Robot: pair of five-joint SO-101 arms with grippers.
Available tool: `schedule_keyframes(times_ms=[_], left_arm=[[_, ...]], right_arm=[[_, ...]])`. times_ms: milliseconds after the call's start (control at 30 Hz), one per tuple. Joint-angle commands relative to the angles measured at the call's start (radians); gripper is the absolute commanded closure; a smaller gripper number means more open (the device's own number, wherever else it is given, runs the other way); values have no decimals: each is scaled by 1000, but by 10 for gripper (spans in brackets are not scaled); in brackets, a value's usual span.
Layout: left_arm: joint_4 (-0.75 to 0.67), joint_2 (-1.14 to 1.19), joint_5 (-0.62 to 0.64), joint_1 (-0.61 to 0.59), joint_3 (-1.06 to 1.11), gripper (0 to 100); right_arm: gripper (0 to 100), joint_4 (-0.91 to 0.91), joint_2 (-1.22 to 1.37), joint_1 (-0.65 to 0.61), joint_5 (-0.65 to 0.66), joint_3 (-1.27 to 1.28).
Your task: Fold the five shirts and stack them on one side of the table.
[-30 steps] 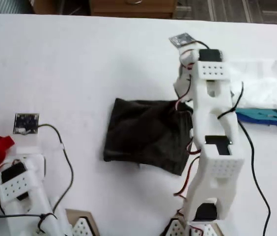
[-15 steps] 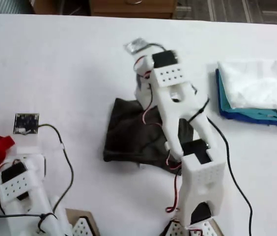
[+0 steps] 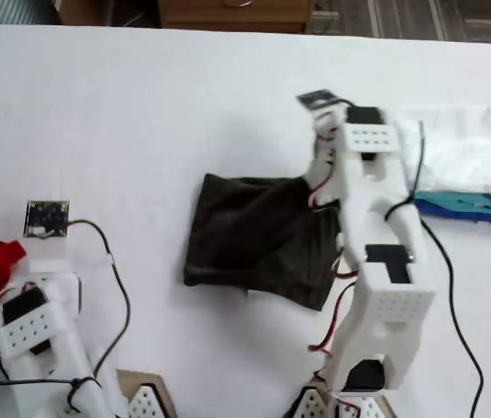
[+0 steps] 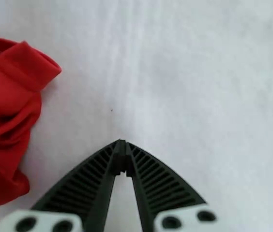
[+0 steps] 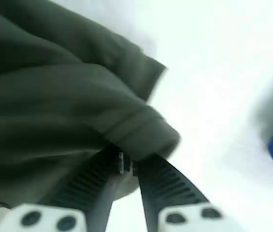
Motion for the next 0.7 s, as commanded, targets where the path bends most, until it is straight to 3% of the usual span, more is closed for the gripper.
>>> schedule_keyframes(times_ms=[0,333,433,567,667], left_arm=[[-12,-15,-3,31,-19,973],[72,57,5,292,-427,973],[141,278,61,414,-636,973],[262,646,207,529,-1004,973],[356,875,287,660,-1242,973]], right_arm=[[978,-12,-67,48,29,2],[978,56,-200,117,58,46],[978,27,-389,111,81,216],[978,-150,-711,58,75,586],[978,-268,-901,-25,2,824]])
